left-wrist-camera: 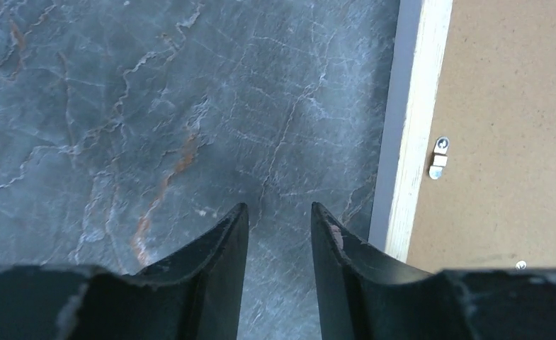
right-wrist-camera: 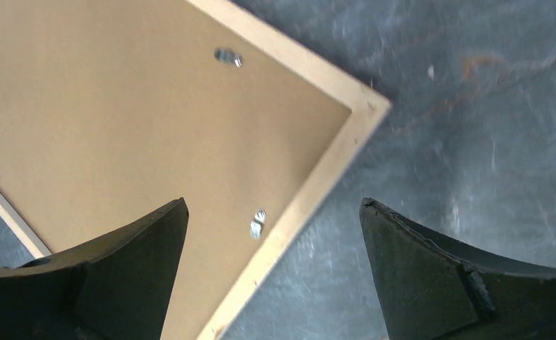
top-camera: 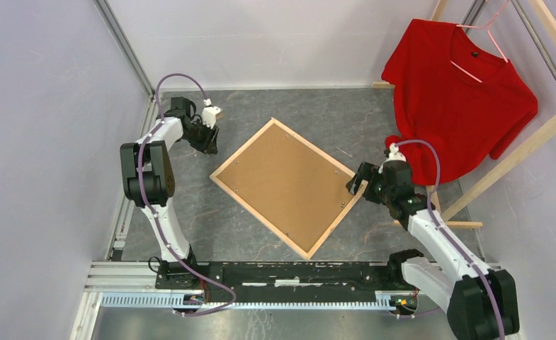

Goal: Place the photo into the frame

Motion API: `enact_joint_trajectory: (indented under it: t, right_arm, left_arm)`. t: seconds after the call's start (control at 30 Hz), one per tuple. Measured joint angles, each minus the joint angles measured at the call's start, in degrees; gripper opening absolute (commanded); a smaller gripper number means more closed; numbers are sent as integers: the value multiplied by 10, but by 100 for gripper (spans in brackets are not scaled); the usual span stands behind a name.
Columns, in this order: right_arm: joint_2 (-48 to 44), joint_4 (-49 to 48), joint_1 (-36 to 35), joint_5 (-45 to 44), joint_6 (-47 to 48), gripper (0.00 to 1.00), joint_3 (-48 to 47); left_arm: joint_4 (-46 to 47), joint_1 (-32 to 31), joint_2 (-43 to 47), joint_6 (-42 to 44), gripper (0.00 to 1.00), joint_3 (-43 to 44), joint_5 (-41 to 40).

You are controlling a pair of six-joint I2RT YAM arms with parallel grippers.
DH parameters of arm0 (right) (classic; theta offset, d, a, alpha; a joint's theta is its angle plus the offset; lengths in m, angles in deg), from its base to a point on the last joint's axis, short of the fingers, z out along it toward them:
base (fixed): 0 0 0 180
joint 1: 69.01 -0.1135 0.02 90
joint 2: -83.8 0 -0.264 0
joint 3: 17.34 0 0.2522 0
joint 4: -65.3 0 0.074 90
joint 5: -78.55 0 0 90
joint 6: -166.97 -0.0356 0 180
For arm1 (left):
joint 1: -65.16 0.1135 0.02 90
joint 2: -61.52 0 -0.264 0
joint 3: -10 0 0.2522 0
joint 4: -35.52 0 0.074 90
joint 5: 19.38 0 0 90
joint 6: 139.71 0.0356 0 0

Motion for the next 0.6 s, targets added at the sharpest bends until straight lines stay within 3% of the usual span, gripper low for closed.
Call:
enact_joint_trajectory:
  t: [0.2, 0.6]
  right_arm:
    - [-38, 20, 6, 37, -10, 98, 57]
    - [130, -68, 26, 68, -5, 98, 22]
  left_arm:
    - [19, -7, -6, -6, 44, -32, 17]
    - [-33, -5, 74, 113, 45, -164, 67]
